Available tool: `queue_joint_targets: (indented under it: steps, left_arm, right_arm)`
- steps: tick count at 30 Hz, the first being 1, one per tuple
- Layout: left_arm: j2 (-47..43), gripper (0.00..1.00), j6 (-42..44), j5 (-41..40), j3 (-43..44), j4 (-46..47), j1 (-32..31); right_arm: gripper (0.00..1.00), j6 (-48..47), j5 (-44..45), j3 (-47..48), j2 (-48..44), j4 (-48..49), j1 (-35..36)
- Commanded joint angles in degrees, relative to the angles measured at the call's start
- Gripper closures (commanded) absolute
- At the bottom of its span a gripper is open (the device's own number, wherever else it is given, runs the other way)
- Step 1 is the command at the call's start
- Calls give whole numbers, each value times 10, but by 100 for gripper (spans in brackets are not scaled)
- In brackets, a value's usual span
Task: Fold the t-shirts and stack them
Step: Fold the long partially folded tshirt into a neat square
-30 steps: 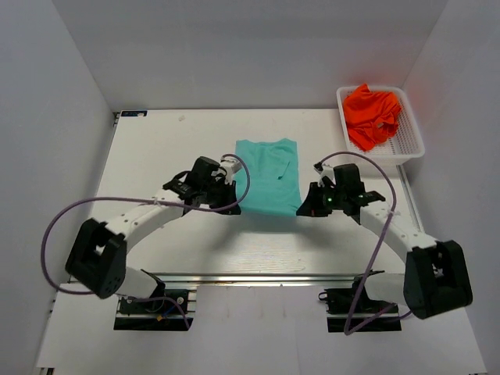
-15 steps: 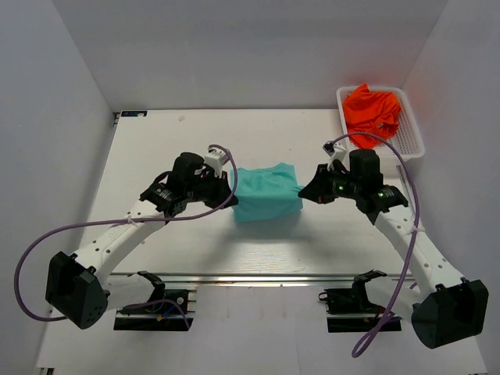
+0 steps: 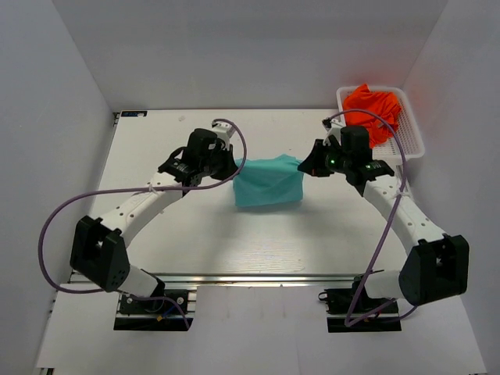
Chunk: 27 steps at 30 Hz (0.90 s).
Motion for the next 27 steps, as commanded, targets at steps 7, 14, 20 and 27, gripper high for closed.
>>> queue_joint_targets:
  steps: [7, 14, 20, 27]
  left_arm:
    - [91, 100, 14, -36, 76, 13, 47]
    - [203, 100, 30, 15, 159, 21, 77]
    - [298, 100, 30, 40, 264, 3, 107]
    - [475, 66, 51, 124, 437, 51, 134]
  right_arm:
    - [100, 9, 4, 85, 119, 46, -21]
    - [100, 37, -3, 127, 191, 85, -38]
    - [100, 51, -5, 204, 307, 95, -50]
    - [100, 130, 52, 292, 452, 233, -62]
